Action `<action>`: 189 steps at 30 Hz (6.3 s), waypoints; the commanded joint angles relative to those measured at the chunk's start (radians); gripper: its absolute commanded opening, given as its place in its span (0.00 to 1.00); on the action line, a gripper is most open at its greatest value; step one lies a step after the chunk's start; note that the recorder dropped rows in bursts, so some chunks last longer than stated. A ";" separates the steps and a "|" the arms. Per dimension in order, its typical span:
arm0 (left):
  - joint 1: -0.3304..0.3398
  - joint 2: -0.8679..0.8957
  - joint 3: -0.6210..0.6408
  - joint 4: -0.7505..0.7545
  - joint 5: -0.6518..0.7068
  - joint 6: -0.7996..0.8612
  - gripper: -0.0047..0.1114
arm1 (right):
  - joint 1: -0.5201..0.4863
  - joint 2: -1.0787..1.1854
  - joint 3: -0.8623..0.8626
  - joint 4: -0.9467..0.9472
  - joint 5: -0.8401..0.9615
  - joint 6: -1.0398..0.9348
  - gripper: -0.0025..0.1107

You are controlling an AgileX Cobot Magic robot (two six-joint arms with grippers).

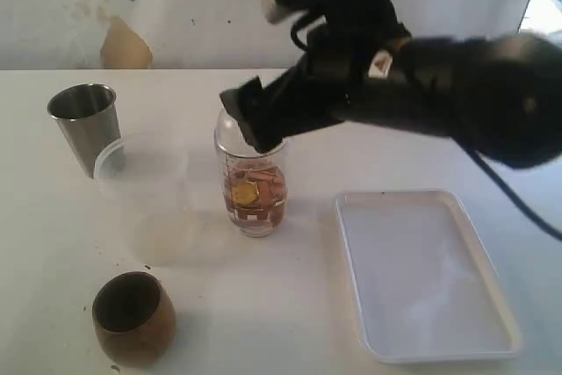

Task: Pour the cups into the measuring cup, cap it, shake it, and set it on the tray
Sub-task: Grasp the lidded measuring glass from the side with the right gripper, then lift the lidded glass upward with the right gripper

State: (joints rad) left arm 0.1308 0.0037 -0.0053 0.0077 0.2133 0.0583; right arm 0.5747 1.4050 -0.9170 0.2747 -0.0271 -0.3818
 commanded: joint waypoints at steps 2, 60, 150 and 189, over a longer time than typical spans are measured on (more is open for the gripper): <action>-0.004 -0.004 0.005 0.000 -0.009 0.000 0.04 | 0.020 0.028 0.180 -0.006 -0.246 0.023 0.95; -0.004 -0.004 0.005 0.000 -0.009 0.000 0.04 | 0.033 0.713 0.029 -0.045 -0.989 0.271 0.95; -0.004 -0.004 0.005 0.000 -0.010 0.000 0.04 | 0.027 0.051 0.155 0.077 -0.539 0.148 0.02; -0.004 -0.004 0.005 0.000 -0.011 0.000 0.04 | 0.127 0.028 0.139 -0.215 -0.499 0.177 0.02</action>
State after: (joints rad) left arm 0.1308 0.0037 -0.0053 0.0077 0.2119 0.0583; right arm 0.6864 1.4533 -0.7617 0.3082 -0.5183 -0.2228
